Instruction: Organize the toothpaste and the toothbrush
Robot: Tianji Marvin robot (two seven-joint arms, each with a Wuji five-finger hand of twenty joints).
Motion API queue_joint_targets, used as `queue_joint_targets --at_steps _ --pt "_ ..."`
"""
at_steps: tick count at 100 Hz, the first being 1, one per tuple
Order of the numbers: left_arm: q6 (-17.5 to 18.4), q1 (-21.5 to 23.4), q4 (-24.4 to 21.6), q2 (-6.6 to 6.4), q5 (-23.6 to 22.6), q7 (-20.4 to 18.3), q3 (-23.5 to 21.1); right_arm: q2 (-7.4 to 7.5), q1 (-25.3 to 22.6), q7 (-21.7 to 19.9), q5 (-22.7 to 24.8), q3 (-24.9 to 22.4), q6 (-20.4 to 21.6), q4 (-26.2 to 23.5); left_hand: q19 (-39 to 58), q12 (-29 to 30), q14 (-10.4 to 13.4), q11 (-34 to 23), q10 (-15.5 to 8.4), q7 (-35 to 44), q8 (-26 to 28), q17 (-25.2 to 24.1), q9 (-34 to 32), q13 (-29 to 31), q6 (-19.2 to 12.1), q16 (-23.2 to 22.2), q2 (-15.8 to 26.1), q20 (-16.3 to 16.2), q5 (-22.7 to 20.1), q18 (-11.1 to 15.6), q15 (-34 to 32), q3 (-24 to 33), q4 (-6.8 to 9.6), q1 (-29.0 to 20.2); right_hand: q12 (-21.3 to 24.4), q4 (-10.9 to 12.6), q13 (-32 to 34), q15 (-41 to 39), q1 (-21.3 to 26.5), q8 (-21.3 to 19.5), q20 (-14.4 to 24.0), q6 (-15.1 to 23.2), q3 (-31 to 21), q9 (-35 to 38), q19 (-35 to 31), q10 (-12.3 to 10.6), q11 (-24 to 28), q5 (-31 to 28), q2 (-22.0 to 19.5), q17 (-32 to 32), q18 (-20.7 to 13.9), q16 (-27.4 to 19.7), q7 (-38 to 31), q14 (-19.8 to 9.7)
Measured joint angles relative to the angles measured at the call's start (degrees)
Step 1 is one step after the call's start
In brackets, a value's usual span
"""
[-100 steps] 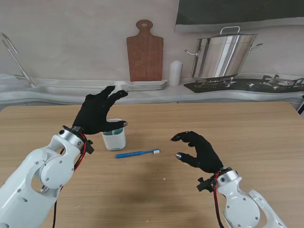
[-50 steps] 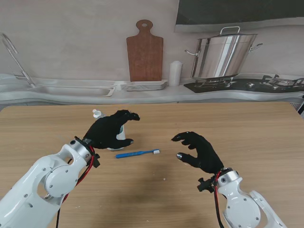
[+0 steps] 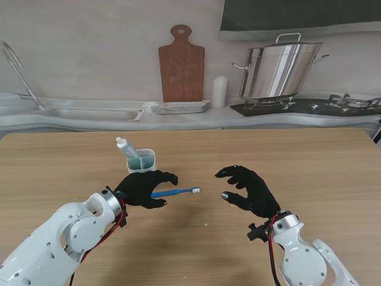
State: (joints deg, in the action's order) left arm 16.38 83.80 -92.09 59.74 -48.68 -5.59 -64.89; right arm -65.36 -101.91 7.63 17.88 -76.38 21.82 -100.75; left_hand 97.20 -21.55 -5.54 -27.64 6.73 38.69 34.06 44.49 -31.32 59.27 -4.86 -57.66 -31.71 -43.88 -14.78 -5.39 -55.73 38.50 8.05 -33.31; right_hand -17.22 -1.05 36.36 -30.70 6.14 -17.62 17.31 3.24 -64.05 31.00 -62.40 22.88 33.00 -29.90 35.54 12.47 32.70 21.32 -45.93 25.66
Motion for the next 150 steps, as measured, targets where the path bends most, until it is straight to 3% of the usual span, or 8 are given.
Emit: queue_joint_targets --at_steps 13,26,45,74,112,150 --pt "0.36 -2.81 3.34 -0.14 0.10 -0.45 3.18 0.00 0.00 -0.06 -0.04 0.00 -0.01 0.00 0.25 0.00 0.44 0.00 0.00 -0.13 0.03 0.45 0.00 0.08 0.12 0.00 0.00 1.23 -0.58 0.65 -0.01 0.27 0.00 0.00 -0.01 0.00 0.56 -0.02 0.00 0.00 0.03 -0.01 0.00 0.10 -0.01 0.00 0.01 -0.03 0.00 0.18 0.01 0.04 -0.01 0.00" --pt "0.81 -5.77 6.50 -0.18 0.76 -0.78 6.14 0.00 0.00 -0.07 -0.05 -0.07 -0.01 0.01 0.42 0.00 0.46 0.00 0.59 -1.79 -1.95 0.70 0.00 0.11 4.35 0.15 0.00 3.13 -2.72 0.73 -0.01 0.95 0.00 -0.01 -0.01 0.00 0.65 -0.02 0.00 0.00 0.05 -0.01 0.00 0.62 -0.02 0.00 0.01 -0.08 0.00 0.26 0.02 0.11 -0.01 0.01" --pt "0.61 -8.07 9.15 -0.07 2.05 -0.93 8.23 -0.01 0.02 -0.11 -0.15 -0.11 -0.25 0.01 0.78 -0.01 0.47 0.00 1.13 -3.68 -5.45 0.88 0.00 0.12 6.28 1.13 0.00 4.19 -3.38 0.77 -0.01 1.15 0.00 0.00 -0.01 0.00 0.65 -0.03 0.00 0.00 0.09 -0.13 0.00 0.64 -0.02 0.00 0.01 -0.12 0.00 0.48 0.03 0.67 0.00 0.01" --pt "0.17 -10.55 12.06 -0.07 2.29 -1.79 10.55 0.00 0.01 -0.19 -0.18 -0.17 -0.27 0.00 0.82 -0.01 0.47 0.19 1.79 -4.13 -6.92 1.65 0.24 0.19 6.51 1.70 0.00 4.49 -3.37 1.04 0.04 1.17 0.00 0.00 -0.02 0.00 1.21 -0.03 0.00 0.00 0.16 -0.14 0.00 0.69 -0.02 0.00 0.01 -0.59 0.00 0.60 0.04 0.72 -0.01 0.00" --pt "-1.71 -12.16 12.64 -0.15 1.92 -3.40 12.54 0.01 0.00 -0.48 -0.30 -0.17 -0.43 -0.05 1.43 -0.01 0.71 0.19 2.62 -3.13 -7.53 3.48 0.24 0.79 6.53 1.72 0.00 5.79 -3.37 1.49 -0.84 1.17 0.00 0.00 -0.03 0.00 1.32 -0.03 0.00 0.00 0.77 -0.15 -0.01 1.27 -0.03 0.00 0.02 -0.76 0.00 0.74 0.06 0.76 -0.04 0.01" --pt "-3.25 -14.12 14.05 -0.26 0.29 -3.38 15.34 0.03 0.00 -0.64 -0.40 -0.16 -0.42 -0.07 2.33 -0.02 2.13 -0.62 3.31 -0.75 -6.16 5.35 0.77 2.99 6.53 1.72 0.00 7.08 -3.36 2.50 -2.80 1.17 0.00 -0.01 -0.03 0.00 1.60 -0.03 0.01 0.00 0.81 -0.15 -0.01 2.45 -0.05 0.01 0.02 -0.77 0.00 1.00 0.47 0.79 -0.04 0.01"
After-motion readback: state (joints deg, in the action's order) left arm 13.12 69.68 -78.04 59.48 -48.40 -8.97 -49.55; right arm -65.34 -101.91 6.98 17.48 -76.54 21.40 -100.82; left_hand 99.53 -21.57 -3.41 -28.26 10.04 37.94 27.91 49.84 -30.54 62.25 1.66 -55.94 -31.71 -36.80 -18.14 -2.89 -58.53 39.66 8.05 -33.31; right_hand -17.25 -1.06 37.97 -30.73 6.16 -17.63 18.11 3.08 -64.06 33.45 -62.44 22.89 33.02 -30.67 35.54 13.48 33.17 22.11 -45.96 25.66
